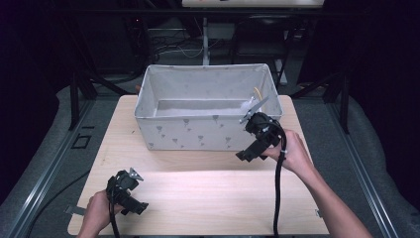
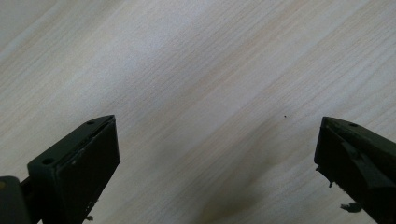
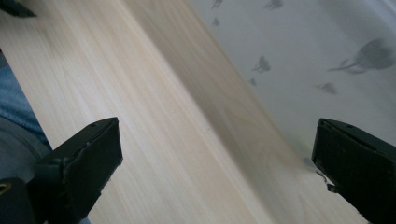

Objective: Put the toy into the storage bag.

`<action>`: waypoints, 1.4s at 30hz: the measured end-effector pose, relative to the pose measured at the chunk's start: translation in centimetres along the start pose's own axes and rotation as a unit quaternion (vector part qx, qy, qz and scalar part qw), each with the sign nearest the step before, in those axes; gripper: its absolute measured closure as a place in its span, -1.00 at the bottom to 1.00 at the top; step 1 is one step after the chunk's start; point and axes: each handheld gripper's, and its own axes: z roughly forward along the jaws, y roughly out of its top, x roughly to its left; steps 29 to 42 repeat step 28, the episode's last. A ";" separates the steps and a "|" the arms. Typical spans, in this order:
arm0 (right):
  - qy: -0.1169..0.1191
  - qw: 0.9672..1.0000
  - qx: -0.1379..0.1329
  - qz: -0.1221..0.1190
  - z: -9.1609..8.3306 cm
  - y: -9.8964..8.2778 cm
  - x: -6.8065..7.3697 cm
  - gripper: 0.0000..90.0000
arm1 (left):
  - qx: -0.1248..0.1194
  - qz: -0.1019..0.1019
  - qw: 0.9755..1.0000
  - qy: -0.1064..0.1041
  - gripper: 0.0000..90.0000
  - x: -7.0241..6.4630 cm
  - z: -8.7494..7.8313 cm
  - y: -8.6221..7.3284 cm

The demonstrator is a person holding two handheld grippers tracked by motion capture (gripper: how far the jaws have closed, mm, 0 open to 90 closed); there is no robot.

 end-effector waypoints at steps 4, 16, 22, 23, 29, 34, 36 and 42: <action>0.010 1.000 0.009 -0.001 1.8 -1.2 0.8 -0.96 | 0.001 0.001 1.000 0.002 -1.00 0.0 0.0 0.0; 0.044 0.998 0.035 0.022 7.4 -5.3 1.1 -0.91 | 0.002 0.003 1.000 0.000 -1.00 0.0 0.1 0.1; 0.047 0.996 0.067 0.019 9.4 -6.5 1.1 -0.90 | 0.000 0.007 1.000 -0.003 -1.00 0.0 0.1 0.3; 0.047 0.996 0.069 0.018 9.5 -6.5 1.1 -0.90 | 0.001 0.008 1.000 -0.004 -1.00 0.0 0.1 0.3; 0.047 0.996 0.070 0.025 9.3 -6.8 0.8 -0.88 | 0.001 0.009 1.000 -0.007 -1.00 -0.1 0.1 0.4; 0.047 0.996 0.070 0.025 9.3 -6.8 0.8 -0.88 | 0.001 0.009 1.000 -0.007 -1.00 -0.1 0.1 0.4; 0.047 0.996 0.070 0.025 9.3 -6.8 0.8 -0.88 | 0.001 0.009 1.000 -0.007 -1.00 -0.1 0.1 0.4; 0.047 0.996 0.070 0.025 9.3 -6.8 0.8 -0.88 | 0.001 0.009 1.000 -0.007 -1.00 -0.1 0.1 0.4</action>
